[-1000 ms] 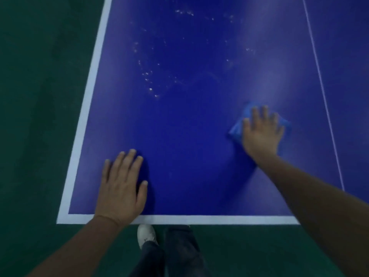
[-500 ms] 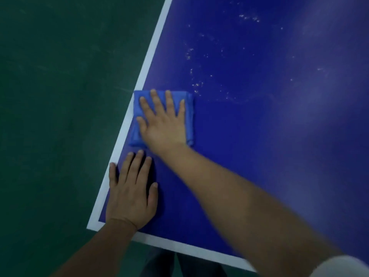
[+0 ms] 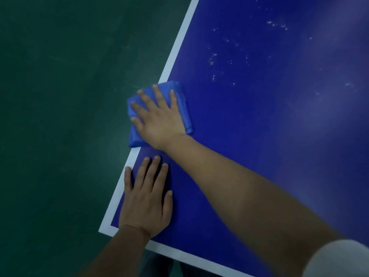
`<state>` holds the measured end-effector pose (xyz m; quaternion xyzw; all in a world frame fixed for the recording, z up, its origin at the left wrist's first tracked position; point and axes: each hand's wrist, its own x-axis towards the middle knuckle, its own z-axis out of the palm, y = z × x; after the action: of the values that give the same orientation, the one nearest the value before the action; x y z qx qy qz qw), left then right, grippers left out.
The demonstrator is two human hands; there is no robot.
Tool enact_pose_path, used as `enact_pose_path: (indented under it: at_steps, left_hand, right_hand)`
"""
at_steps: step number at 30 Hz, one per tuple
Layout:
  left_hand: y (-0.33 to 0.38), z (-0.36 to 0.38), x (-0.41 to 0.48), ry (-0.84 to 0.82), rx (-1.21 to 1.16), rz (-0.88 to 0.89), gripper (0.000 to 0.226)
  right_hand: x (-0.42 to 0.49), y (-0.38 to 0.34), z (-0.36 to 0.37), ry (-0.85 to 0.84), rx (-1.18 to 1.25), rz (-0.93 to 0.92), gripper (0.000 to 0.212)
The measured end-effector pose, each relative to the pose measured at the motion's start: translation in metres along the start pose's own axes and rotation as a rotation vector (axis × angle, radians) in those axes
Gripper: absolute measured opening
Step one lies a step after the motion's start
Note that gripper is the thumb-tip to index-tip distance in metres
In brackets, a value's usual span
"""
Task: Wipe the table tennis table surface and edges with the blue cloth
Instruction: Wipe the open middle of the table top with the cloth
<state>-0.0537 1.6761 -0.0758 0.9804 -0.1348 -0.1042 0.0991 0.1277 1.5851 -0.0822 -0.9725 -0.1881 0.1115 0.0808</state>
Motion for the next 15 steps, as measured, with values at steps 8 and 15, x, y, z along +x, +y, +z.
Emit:
enact_pose_path:
  at_steps: [8,15]
  left_hand:
    - [-0.003,0.004,0.001,-0.026,0.004,0.02,0.064]
    - [-0.003,0.002,0.002,-0.007,-0.009,0.001,0.064]
  right_hand:
    - [-0.018,0.101,-0.016,0.265,0.085,0.877,0.061]
    - [-0.005,0.004,0.008,0.054,-0.012,0.018,0.053]
